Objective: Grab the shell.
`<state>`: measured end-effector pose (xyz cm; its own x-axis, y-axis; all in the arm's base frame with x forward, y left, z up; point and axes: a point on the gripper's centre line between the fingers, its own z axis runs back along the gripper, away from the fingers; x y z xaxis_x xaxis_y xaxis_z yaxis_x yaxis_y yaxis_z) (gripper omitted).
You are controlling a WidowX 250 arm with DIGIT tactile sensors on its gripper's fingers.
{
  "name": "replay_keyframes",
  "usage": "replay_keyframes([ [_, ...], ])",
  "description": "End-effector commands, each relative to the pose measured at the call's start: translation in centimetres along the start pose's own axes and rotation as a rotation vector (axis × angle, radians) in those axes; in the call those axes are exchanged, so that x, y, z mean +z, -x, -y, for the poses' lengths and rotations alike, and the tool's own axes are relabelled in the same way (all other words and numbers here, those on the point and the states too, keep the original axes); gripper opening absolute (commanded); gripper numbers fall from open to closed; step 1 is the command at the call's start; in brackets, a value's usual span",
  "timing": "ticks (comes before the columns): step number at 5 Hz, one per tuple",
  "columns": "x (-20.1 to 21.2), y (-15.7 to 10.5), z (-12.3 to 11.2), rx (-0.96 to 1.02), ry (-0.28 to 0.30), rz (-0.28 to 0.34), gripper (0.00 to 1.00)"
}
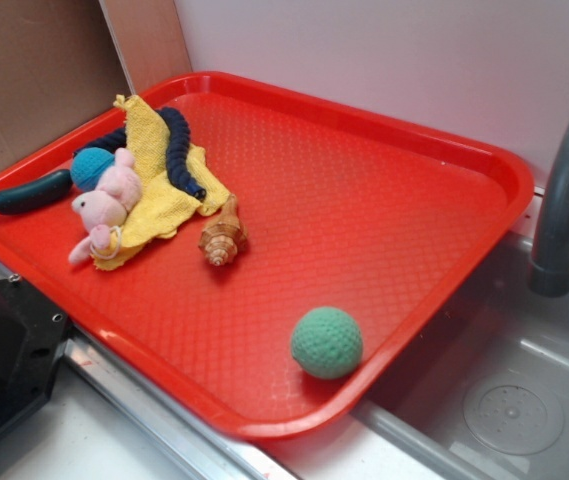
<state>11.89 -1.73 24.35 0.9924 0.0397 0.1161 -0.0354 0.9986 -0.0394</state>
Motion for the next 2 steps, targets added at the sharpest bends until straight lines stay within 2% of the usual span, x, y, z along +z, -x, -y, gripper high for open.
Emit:
replay_keyframes([
  [1,0.0,0.0,0.0,0.0,0.0,0.0,1.0],
  [2,-5.2,-1.5,-0.7,0.022,-0.049,-0.156,1.0],
])
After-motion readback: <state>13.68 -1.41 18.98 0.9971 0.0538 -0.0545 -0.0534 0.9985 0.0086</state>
